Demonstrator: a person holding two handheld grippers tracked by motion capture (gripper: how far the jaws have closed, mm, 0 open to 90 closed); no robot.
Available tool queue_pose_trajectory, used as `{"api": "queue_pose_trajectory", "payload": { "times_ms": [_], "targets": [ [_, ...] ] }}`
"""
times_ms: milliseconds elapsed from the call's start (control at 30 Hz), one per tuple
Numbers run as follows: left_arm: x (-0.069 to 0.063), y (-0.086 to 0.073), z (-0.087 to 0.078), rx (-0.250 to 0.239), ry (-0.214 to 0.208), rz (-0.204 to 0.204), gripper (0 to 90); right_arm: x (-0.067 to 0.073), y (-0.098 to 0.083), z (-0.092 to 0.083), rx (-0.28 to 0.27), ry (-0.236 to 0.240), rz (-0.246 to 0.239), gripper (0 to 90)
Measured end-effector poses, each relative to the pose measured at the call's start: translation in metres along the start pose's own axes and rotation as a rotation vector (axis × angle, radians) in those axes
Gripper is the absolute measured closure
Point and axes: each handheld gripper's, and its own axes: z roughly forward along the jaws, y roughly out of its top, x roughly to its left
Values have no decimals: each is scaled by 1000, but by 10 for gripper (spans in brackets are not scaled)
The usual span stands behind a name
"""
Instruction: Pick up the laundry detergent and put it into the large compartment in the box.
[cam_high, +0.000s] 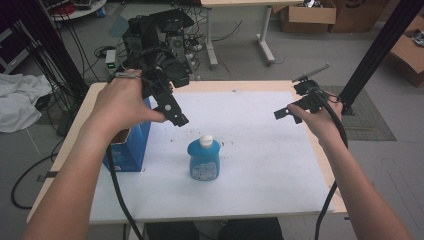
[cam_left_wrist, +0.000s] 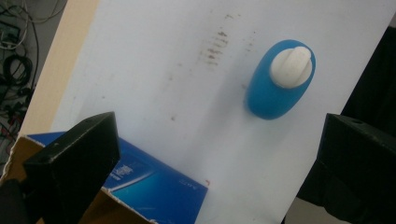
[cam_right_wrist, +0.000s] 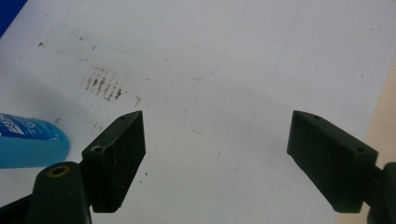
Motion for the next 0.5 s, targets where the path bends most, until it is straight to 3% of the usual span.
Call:
{"api": "queue_pose_trajectory", "payload": {
  "times_ms": [133,500],
  "targets": [
    [-8,3,9,-8,-22,42,1,0,0,2,3,1,-6,196],
    [-20,8,31,-6,-56,90,1,-1,-4,5,5,2,-7,194]
  ]
}}
